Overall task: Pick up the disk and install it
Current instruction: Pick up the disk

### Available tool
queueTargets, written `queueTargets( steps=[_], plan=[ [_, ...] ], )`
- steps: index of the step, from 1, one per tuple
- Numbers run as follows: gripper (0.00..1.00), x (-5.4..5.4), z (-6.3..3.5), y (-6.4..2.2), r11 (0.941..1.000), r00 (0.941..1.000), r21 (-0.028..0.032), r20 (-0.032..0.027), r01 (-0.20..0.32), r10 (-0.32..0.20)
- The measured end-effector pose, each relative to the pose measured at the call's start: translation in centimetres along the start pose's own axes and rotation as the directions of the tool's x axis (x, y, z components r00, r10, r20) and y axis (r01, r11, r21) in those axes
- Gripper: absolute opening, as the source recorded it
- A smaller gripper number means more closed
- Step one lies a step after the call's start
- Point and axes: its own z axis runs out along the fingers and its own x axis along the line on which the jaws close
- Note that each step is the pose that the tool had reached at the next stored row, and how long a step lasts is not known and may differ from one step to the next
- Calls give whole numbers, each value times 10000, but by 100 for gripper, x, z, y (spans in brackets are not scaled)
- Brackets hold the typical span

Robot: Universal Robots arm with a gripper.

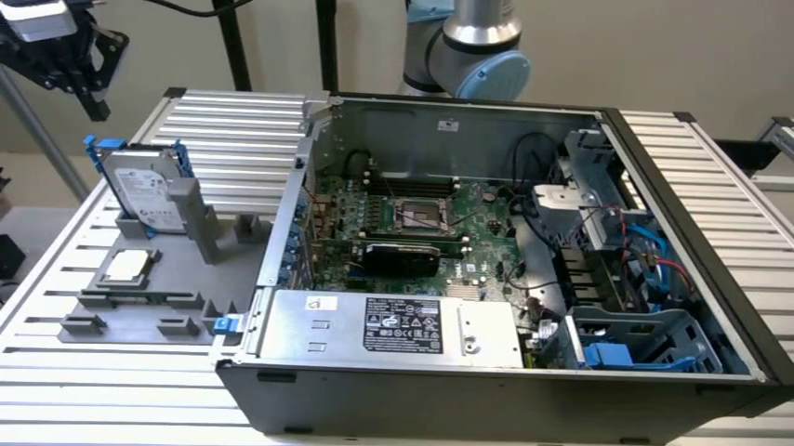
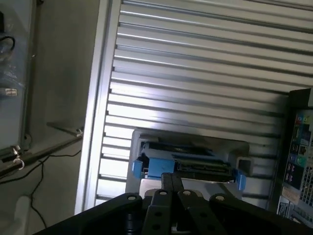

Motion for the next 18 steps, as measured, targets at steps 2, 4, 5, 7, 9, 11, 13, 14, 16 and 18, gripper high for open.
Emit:
queueTargets(
  steps=[2,4,5,7,9,11,13,14,16,18],
  plan=[
    [11,0,5,0,9994,9994,-12,-13,360,-360],
    [11,0,9,0,9974,9974,-24,-27,725,-725],
    [11,0,12,0,9959,9959,-30,-33,902,-902],
    [11,1,16,0,9920,9920,-43,-45,1265,-1265],
    [11,1,21,0,9867,9867,-56,-54,1627,-1628],
    [11,1,25,0,9801,9801,-68,-61,1986,-1986],
    [11,1,29,0,9723,9723,-81,-69,2337,-2338],
    [11,1,32,0,9678,9678,-88,-72,2516,-2516],
    [11,1,37,0,9583,9583,-100,-78,2857,-2858],
    [11,1,41,0,9472,9472,-114,-85,3205,-3206]
  ],
)
